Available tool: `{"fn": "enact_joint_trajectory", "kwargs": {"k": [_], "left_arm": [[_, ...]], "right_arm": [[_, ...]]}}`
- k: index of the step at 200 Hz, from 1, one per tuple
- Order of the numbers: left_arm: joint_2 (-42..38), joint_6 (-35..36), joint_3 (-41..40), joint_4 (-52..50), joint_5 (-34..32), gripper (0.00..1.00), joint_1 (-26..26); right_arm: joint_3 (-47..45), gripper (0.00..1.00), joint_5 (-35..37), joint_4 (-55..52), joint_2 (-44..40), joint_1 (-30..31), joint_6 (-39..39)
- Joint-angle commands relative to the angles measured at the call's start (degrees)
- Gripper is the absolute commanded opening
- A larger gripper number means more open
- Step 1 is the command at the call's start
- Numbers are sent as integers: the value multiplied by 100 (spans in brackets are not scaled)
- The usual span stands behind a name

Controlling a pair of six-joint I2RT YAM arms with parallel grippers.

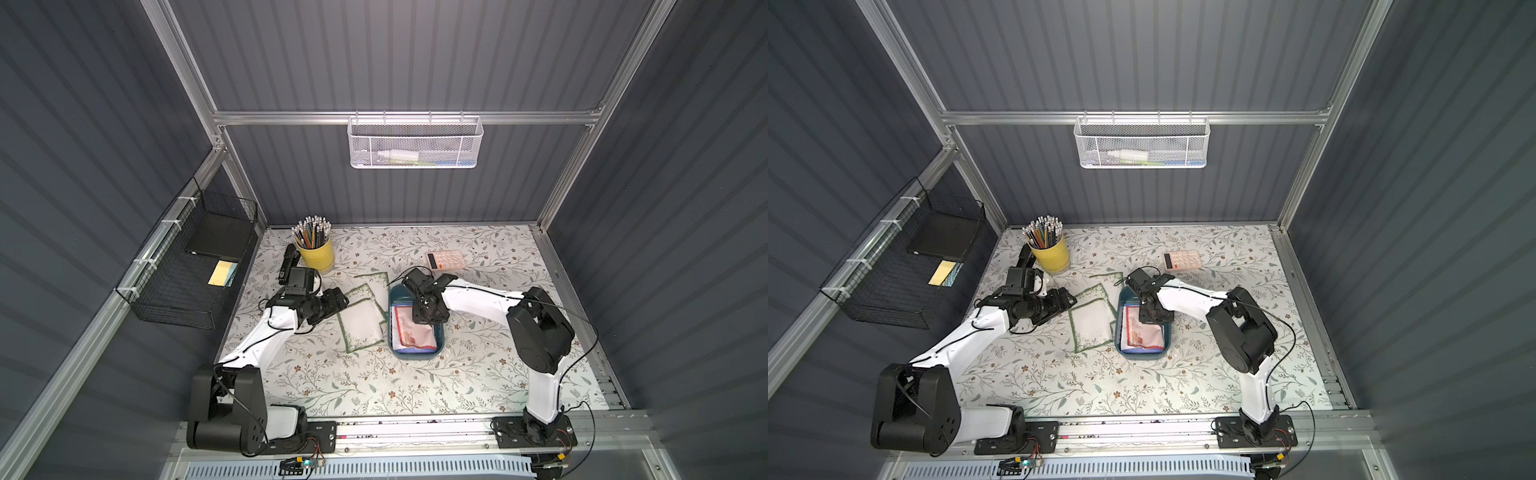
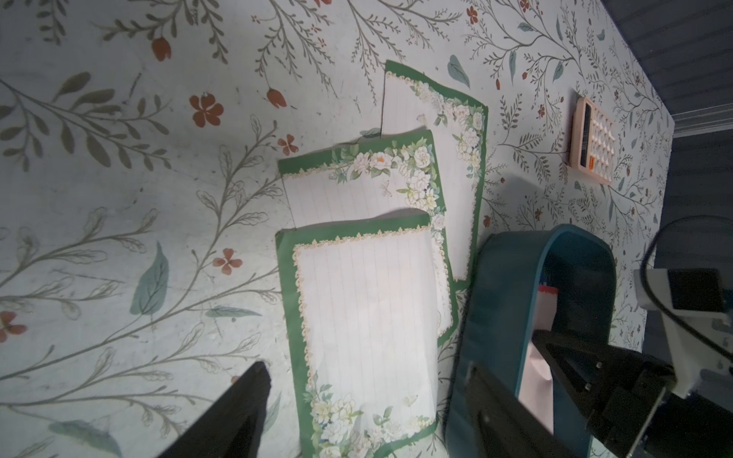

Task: Take out the stationery paper from the storage box
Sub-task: Pick up the stationery paper from the storage box.

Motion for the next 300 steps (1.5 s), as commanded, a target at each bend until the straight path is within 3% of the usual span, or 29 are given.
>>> {"fn": "enact_joint_trajectory", "kwargs": {"k": [1,49,93,121,205,300], "left_arm": [[79,-52,-4,66,144,80,-20],[81,-118,-5,293,535,80,-20],[143,-297,-250,1285,2245,80,-24],[134,-377,-326,1586,2749,79,-28],[62,-675,-604,2062,3044,69,-123],[401,-1306,-590,2958,2785,68,-1000]], "right_arm": [[261,10,220,-390,-214,19,-114],[263,10,418,-487,-446,-6,-158],[492,11,618,-548,-723,-40,-212],[613,11,735,-641,-772,-80,-242],[758,11,707,-541,-767,-113,-280],[1031,11,591,-471,-555,-113,-300]]}}
